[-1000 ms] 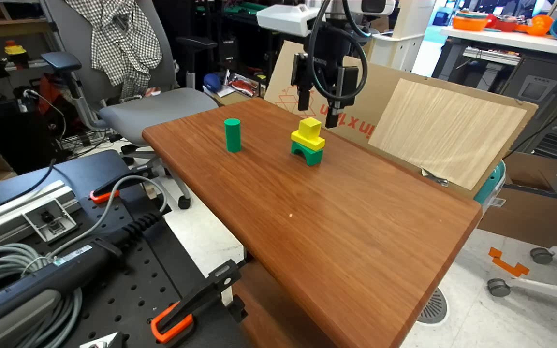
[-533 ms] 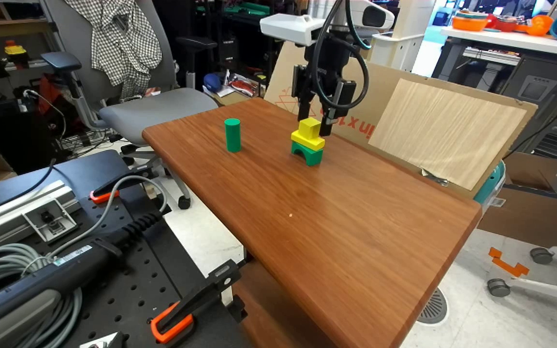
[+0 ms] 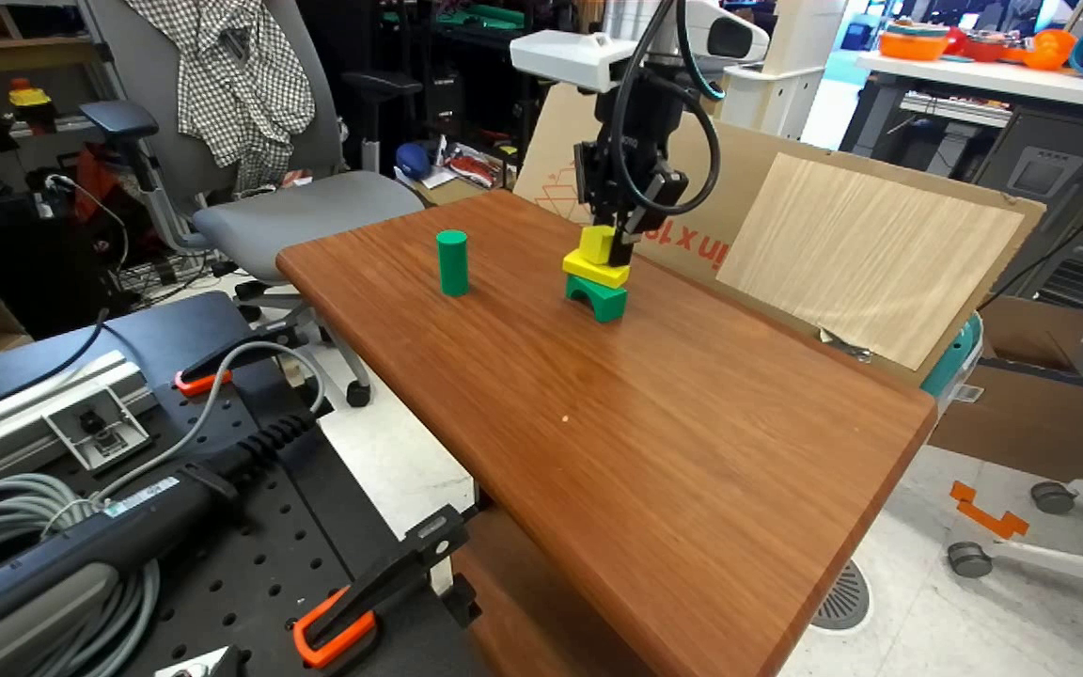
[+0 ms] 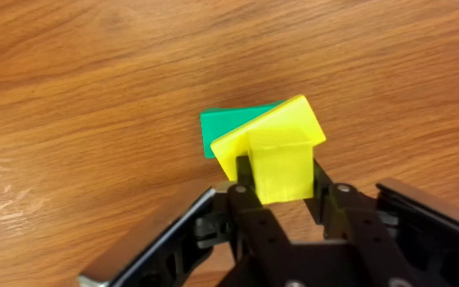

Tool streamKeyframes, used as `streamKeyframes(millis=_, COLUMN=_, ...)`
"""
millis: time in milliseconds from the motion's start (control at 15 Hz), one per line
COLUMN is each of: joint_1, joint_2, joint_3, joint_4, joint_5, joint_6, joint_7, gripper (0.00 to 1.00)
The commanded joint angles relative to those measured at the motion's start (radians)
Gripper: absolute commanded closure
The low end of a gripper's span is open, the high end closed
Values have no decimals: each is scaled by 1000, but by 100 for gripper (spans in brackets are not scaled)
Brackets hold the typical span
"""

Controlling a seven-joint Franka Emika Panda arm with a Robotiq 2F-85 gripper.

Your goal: Move the green cylinder to the left of the table, then put the yellow building block and put them on top of the green cylinder

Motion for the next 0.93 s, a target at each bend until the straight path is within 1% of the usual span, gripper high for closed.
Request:
streamKeyframes(millis=0, joint_1=-9, joint_2=7, joint_3=4, joint_4=30, joint_5=11, joint_6=-35, joint_7=-16, gripper=91)
streamKeyframes(millis=200, joint_1=-8, joint_2=-16, joint_3=6, joint_4=14, joint_5=10, joint_6=-29, joint_7=-19, gripper=91)
streamKeyframes(millis=600, joint_1=31, joint_2=-118, joint_3=19, joint_4=-65, joint_5=-16, joint_6=-8, joint_7=-10, gripper=91)
streamKeyframes(millis=733, joint_1=52, joint_2=-159, joint_3=31, joint_4=-119, joint_5=-30, joint_6=4, joint_7=-6, gripper=91)
streamKeyframes(millis=867, joint_1=81, joint_2=-196, joint_3=35, joint_4=-189, joint_5=-52, joint_6=51, joint_7=17, gripper=91)
